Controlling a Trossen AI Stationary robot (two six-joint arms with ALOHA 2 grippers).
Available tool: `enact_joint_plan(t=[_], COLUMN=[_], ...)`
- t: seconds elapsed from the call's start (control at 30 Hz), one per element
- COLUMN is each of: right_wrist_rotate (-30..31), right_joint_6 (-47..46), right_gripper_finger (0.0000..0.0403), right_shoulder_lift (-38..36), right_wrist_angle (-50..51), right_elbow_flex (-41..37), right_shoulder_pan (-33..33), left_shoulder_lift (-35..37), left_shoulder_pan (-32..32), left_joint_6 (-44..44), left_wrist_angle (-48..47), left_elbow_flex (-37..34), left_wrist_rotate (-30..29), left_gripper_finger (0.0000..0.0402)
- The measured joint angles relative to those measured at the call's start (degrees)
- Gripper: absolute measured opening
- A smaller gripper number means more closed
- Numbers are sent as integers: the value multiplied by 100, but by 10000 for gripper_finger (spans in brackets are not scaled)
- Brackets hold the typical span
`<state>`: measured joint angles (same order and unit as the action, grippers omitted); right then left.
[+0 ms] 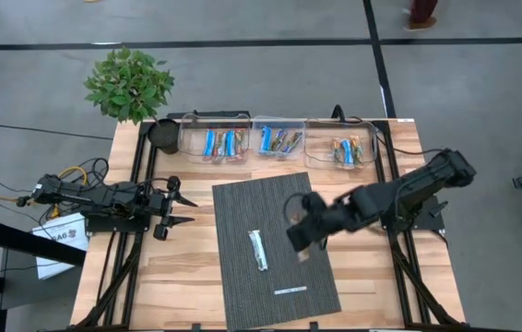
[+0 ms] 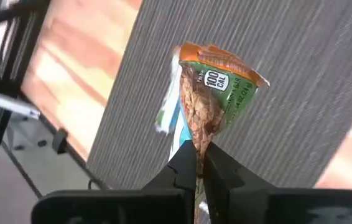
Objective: Pick and place Granola Bars by type
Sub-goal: Put the orange granola bar into the right transparent bin
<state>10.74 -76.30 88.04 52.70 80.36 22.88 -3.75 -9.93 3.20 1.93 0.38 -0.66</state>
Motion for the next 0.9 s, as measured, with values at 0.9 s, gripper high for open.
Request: enact_joint_plan(t=[0.9], right_wrist_rotate=[-58], right_joint_6=[2367], right_gripper_finger=[3], right_shoulder_lift=[-1361], right_wrist_angle=[1609], right_elbow_flex=[0], right_shoulder_pan=[-2499], left_shoulder_lift=[-2], left_shoulder_pan=[-1], left_joint_6=[0], left_wrist_angle=[-1], left_elbow_flex=[1], left_wrist_rotate=[-1], left_gripper_finger=[184])
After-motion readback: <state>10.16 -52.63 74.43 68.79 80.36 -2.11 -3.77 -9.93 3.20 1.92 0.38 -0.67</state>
